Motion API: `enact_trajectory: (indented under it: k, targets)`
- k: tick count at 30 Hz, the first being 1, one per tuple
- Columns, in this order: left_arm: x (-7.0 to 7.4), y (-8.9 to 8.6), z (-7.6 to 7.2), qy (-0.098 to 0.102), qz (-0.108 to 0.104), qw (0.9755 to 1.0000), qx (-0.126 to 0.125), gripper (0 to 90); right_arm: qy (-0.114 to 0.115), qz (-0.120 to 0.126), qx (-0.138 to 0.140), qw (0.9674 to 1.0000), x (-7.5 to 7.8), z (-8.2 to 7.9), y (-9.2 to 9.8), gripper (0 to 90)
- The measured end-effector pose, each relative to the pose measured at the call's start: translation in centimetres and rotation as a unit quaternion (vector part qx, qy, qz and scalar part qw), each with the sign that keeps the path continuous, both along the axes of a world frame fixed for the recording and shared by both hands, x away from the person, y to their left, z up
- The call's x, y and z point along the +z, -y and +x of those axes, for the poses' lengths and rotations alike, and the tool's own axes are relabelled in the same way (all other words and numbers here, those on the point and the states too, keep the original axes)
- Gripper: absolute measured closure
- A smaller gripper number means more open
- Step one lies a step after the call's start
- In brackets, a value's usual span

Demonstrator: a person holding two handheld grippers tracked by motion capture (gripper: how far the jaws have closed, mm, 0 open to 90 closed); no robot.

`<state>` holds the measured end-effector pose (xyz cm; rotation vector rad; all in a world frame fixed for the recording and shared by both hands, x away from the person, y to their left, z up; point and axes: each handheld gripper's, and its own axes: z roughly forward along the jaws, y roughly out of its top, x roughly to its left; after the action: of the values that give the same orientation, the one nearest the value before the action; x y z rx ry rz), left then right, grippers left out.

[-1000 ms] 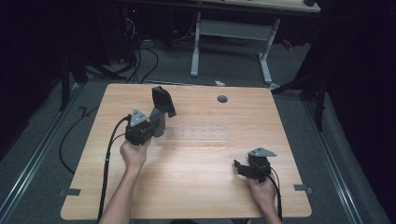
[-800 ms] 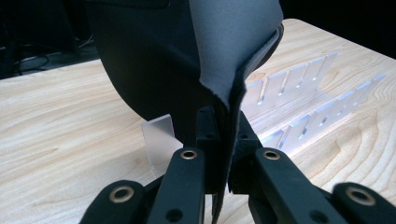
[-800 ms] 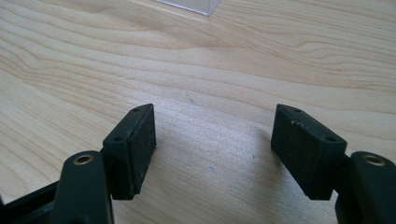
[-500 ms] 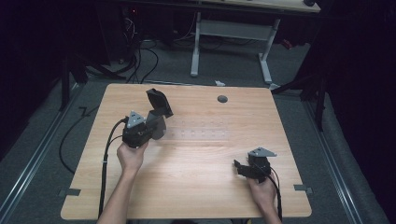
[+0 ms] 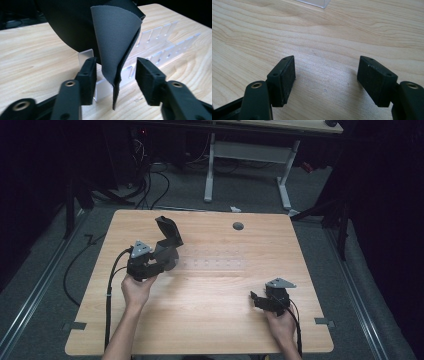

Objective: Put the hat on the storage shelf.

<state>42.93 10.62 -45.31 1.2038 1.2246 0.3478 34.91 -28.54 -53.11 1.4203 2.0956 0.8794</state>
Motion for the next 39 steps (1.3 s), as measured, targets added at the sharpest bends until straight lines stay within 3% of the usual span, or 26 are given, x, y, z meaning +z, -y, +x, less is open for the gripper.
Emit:
enact_trajectory:
  k: [12, 24, 39]
  targets:
    - [0.7, -1.0, -1.2, -0.005, -0.002, 1.0000, 0.001, 41.5, -0.001, 0.000, 0.000, 1.0000, 0.0, 0.0, 0.0, 31.0]
    - [1.3, -2.1, -2.8, 0.003, 0.002, 1.0000, 0.001, 36.5, 0.000, 0.000, 0.000, 1.0000, 0.0, 0.0, 0.0, 31.0]
    - [1.7, -2.6, -5.1, -0.002, 0.002, 1.0000, -0.006, 36.6, 0.000, 0.000, 0.000, 1.0000, 0.0, 0.0, 0.0, 31.0]
